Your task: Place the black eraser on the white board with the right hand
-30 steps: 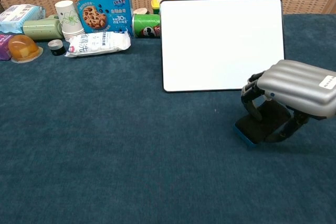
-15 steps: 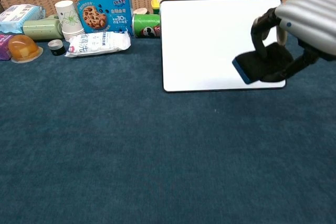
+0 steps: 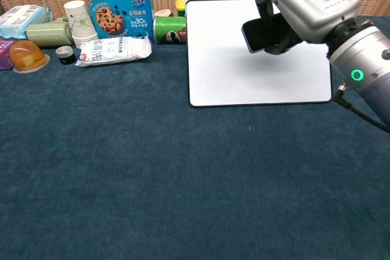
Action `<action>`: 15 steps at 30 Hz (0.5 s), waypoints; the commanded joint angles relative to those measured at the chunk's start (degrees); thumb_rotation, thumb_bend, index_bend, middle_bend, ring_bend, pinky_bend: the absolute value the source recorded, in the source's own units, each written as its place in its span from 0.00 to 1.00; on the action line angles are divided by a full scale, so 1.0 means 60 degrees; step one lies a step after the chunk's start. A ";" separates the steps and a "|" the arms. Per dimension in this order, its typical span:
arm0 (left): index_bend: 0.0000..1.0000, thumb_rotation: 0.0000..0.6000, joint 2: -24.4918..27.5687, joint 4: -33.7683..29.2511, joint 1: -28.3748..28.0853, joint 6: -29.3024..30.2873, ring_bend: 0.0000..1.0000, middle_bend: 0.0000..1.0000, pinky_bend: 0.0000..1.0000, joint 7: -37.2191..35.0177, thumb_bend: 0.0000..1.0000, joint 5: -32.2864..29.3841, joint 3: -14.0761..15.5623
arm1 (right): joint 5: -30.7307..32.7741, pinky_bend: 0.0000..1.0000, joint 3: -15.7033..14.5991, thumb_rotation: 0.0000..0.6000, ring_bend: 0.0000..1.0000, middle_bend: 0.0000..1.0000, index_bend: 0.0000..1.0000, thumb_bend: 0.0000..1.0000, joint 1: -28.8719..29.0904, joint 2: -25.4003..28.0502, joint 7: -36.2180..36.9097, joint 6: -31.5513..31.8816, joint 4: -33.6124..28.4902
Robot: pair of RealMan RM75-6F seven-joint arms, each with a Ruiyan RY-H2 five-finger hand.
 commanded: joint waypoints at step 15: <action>0.00 1.00 0.0124 0.0258 -0.0033 0.0032 0.00 0.00 0.06 -0.0642 0.09 0.0001 -0.0006 | 0.1312 0.62 0.0562 1.00 0.49 0.59 0.65 0.17 0.1075 -0.1216 -0.0076 -0.0623 0.1597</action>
